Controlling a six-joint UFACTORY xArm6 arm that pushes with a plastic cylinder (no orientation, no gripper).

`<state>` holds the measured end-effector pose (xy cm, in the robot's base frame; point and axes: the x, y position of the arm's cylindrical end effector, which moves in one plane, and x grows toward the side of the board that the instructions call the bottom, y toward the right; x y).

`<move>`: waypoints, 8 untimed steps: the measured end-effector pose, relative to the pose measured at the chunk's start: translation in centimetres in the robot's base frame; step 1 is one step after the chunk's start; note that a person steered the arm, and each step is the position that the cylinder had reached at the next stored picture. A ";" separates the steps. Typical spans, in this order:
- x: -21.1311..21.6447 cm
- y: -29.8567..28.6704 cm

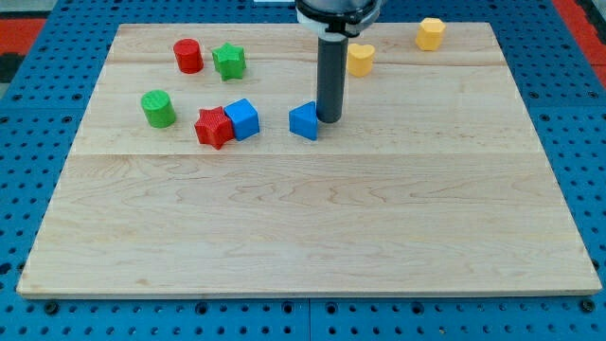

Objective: Place the blue triangle diagonally bottom left to the yellow heart

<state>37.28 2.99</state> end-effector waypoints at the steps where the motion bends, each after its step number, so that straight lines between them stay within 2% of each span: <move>1: 1.3 1.7; 2: 4.8 -0.7; 3: 6.0 -2.6; 4: 2.6 -3.1; 7: -2.7 -3.1; 8: -2.9 -1.8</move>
<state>34.39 1.15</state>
